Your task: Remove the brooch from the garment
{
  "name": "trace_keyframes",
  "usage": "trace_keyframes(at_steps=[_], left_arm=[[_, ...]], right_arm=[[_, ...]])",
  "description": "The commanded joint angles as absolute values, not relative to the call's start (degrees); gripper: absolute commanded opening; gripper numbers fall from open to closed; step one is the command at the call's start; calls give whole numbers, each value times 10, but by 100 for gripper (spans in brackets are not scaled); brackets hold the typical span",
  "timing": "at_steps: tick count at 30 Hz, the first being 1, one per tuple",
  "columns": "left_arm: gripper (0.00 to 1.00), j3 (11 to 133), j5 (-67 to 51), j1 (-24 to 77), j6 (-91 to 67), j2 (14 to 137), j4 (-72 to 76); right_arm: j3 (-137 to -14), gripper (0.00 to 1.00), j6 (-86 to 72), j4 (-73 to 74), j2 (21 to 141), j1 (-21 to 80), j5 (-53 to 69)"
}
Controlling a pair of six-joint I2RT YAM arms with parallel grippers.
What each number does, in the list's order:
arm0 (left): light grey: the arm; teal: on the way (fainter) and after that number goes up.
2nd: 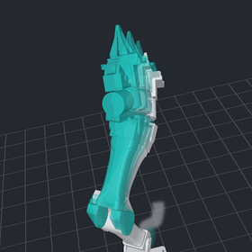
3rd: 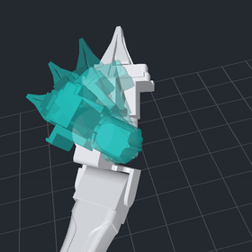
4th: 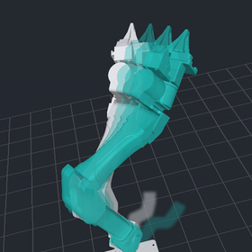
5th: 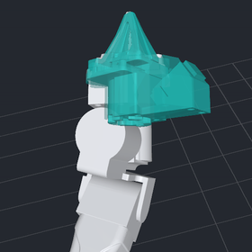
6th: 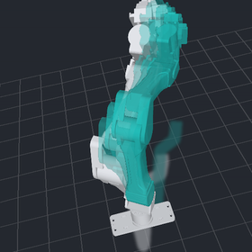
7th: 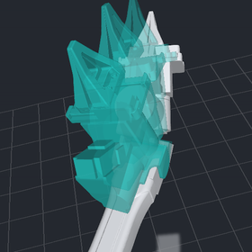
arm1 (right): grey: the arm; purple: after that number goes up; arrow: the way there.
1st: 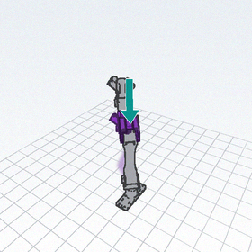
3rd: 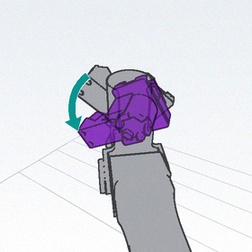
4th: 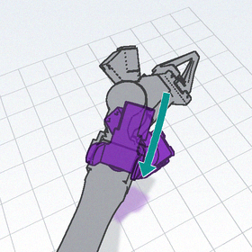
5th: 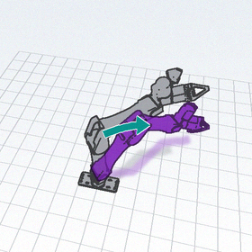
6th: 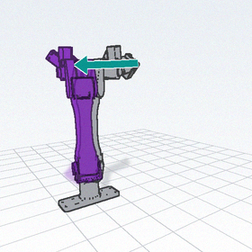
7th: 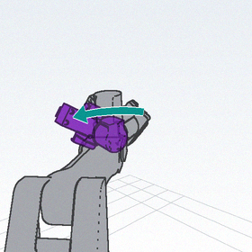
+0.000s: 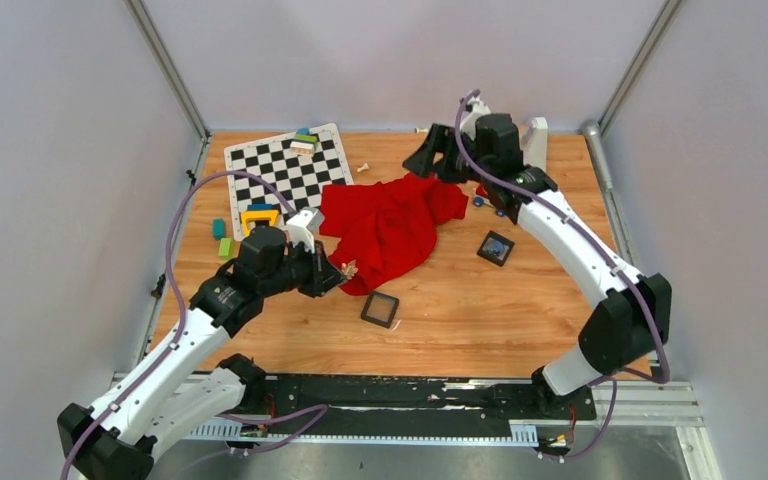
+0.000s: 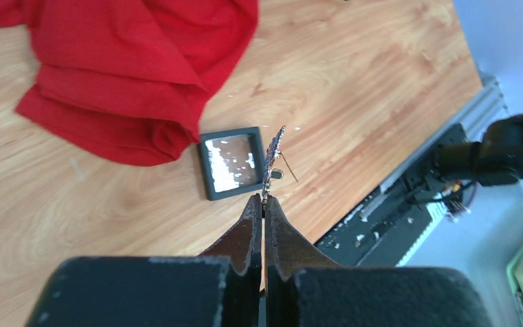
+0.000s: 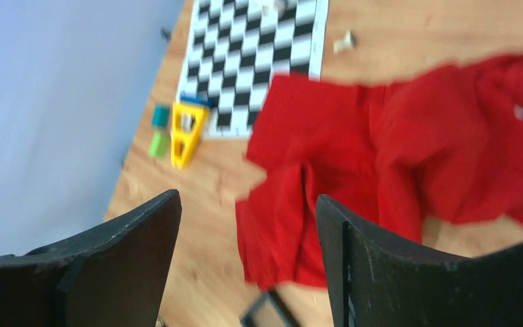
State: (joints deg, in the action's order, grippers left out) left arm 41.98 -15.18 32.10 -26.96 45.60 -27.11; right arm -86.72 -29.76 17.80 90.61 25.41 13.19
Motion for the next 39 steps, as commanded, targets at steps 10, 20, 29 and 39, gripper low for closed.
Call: trace_keyframes(at_steps=[10,20,29,39], left_arm=[[0,404,-375,318,-287,502,-122],[0,394,-473,318,-322,524,-26],[0,397,-497,318,-336,532,-6],[0,398,-508,318,-342,533,-3]], right_arm=[[-459,71,-307,-43,628,267,448],[-417,67,-321,-103,597,361,406],[-431,56,-320,-122,623,396,393],[-444,45,-311,-120,642,412,388]])
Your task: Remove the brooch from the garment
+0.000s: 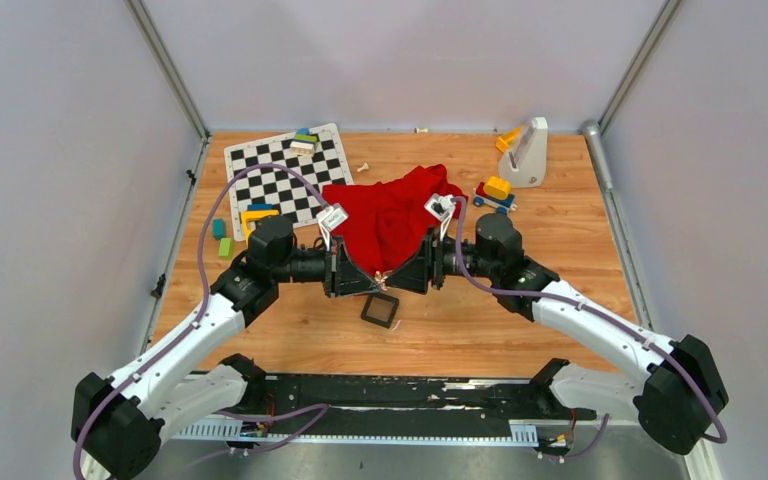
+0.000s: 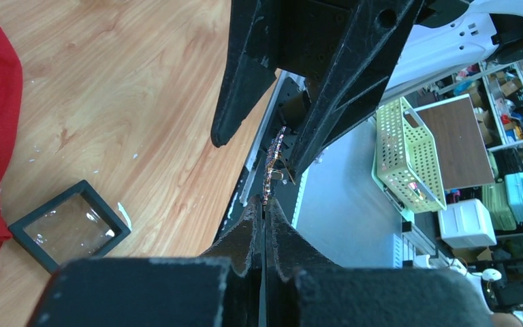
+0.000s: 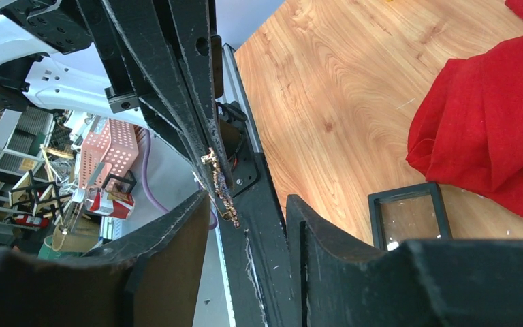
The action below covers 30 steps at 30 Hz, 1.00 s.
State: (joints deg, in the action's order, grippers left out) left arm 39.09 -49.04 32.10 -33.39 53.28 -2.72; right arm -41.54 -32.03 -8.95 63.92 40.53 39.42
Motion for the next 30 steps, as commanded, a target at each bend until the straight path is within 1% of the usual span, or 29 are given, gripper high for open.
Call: trace_keyframes(at_steps=[1,4,7,14,20,30], left_arm=[[0,398,-508,318,-342,533,-3],[0,398,-509,318,-341,533,-3],[0,397,-509,318,-342,533,-3],[0,398,-513,318,-338,531,-5],[0,398,-513,318,-333,528,-12],[0,398,-510,318,-326,524,-22]], right_arm=[[-443,44,-312,-120,643,413,386],[-444,39,-312,-120,644,414,382],[-443,39,-313,-122,643,415,380],[-447,28,-316,-116,647,416,374],[-452,25,-318,-108,655,419,368],[-454,15,-335,-89,656,420,321]])
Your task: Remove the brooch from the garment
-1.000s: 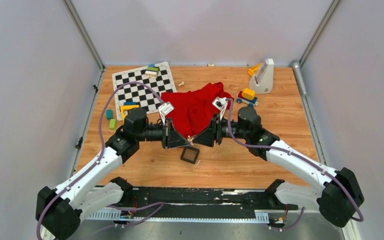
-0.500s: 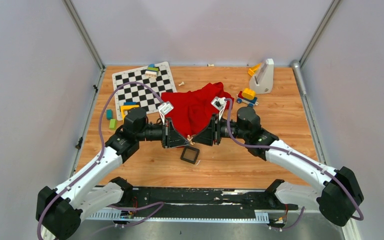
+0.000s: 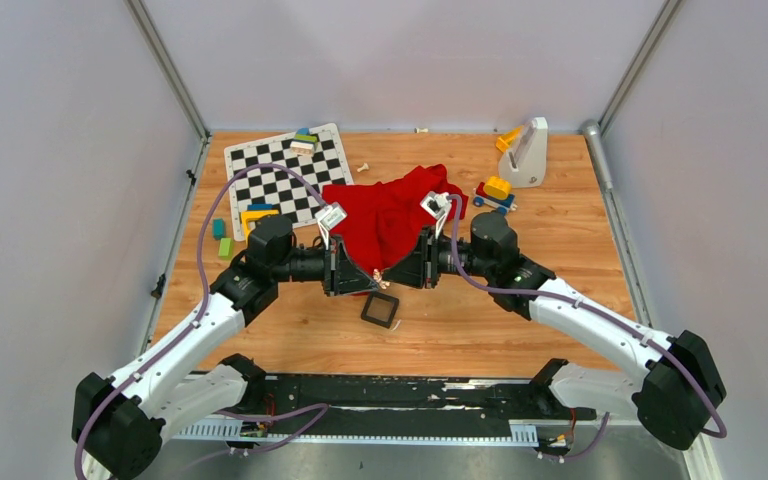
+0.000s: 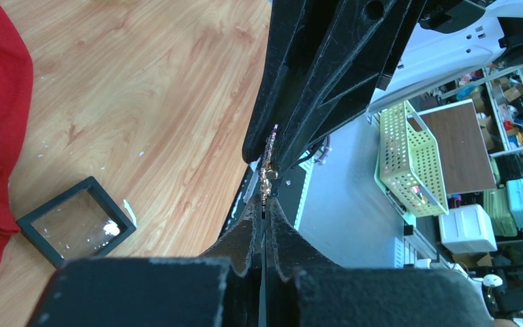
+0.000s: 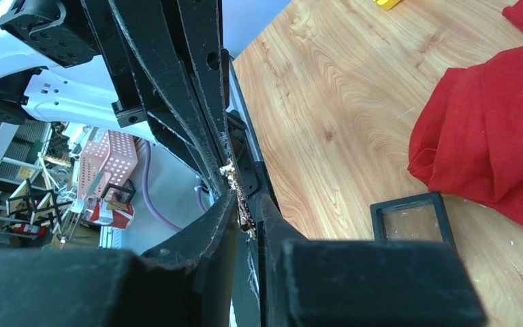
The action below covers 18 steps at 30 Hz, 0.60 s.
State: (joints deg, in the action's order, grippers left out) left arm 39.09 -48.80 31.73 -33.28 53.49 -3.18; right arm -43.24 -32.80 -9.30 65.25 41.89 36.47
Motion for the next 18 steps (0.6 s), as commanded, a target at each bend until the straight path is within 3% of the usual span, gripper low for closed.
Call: trace_keyframes(at_steps=[1,18], left_arm=[[0,398,-510,318,-325,524,-22],[0,391,-498,318,-318,525,-34]], right_arm=[[-455,14,-337,-88,656,421,317],[-433,13,-366,-102,640,421,266]])
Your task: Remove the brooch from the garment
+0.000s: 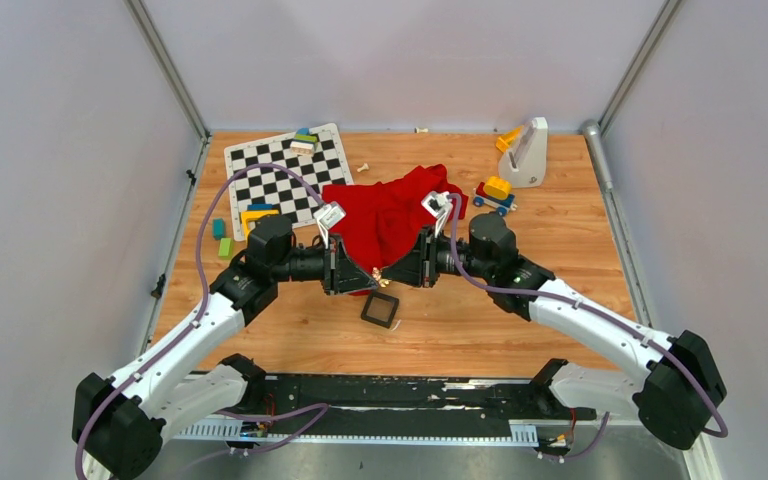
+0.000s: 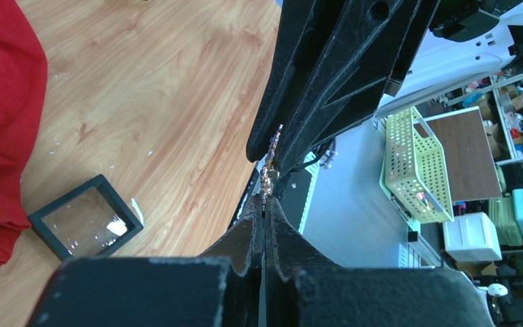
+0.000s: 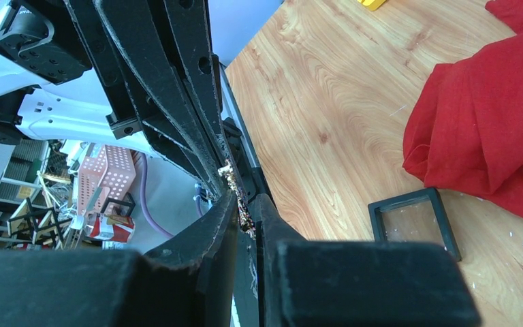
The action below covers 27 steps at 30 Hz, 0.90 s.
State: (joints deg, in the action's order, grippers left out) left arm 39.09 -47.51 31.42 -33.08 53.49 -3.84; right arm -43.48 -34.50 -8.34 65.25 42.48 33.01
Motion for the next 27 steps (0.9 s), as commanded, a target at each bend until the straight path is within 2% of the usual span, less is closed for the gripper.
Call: trace_keyframes(at_steps=[1,11,17,21,23,26,27], left_arm=[[0,390,-497,318,-319,525,-35],[0,380,-476,318,-342,535,-17],[0,380,-463,318,-350,542,-16],[0,379,-455,318,-351,549,-17],[0,378,-447,318,-346,551,-20],[0,381,-418,318,-327,553,-50],[0,389,-377,318,-298,556,-96]], right_arm=[[-432,14,-368,-105,640,421,266],[-418,19,-373,-116,627,421,244],[-413,32,-372,-119,620,421,243],[-406,35,-370,-119,612,421,238],[-402,42,-369,-118,606,421,237],[-391,60,-368,-111,593,421,231],[-383,71,-366,-97,584,420,221]])
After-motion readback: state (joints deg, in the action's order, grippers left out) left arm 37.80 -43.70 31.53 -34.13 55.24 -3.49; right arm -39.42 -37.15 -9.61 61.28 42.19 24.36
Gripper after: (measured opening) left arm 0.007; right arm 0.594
